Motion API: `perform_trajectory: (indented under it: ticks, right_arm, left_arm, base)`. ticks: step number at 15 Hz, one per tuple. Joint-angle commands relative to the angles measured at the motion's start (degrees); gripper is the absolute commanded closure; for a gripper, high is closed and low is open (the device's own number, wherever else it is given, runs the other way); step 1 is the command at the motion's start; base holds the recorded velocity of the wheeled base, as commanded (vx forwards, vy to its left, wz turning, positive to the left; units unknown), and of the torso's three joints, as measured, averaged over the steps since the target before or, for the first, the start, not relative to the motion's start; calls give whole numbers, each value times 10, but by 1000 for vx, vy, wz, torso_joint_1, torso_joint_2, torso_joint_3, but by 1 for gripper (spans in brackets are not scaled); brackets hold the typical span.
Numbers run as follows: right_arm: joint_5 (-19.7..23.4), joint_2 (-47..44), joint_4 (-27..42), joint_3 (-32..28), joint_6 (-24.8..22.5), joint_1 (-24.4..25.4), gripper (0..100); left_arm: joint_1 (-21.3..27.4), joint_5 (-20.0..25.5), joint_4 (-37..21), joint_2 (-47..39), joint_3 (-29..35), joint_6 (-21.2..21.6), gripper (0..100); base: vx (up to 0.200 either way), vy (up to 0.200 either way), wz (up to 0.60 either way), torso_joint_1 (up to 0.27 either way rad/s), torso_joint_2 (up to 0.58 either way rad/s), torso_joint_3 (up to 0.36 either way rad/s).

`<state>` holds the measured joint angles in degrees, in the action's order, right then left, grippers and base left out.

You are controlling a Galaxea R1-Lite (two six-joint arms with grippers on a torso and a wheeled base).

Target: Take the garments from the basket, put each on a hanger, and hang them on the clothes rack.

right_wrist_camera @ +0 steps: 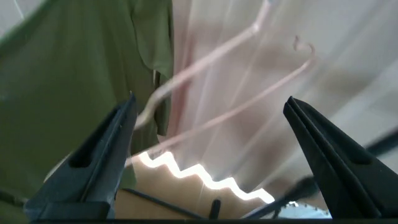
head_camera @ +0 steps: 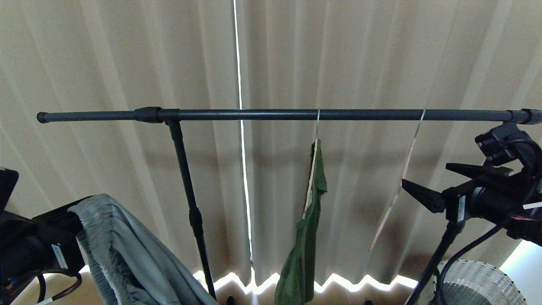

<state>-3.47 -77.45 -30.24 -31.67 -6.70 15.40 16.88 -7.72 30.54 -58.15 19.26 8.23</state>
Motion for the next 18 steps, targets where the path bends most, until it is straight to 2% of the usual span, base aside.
perform_trajectory:
  ticks: [1,5,10,14,18]
  right_arm:
    - [-5,-46,-1,-25,5,14,0]
    - [-50,-99,0,-76,51,40,0]
    - [-87,-162,0,-101,57,39,0]
    - [-129,-162,8,-88,59,37,0]
    - [-147,-133,13,-53,65,37,0]
  left_arm:
    - [0,0,0,1,0,0,100]
    - [0,0,0,2,-3,0,100]
    - [0,0,0,5,-8,7,100]
    - [0,0,0,5,-7,7,100]
    - [0,0,0,4,-7,7,100]
  base:
    - [0,0,0,0,0,0]
    - [0,0,0,0,0,0]
    - [0,0,0,0,0,0]
    - [0,0,0,0,0,0]
    - [0,0,0,0,0,0]
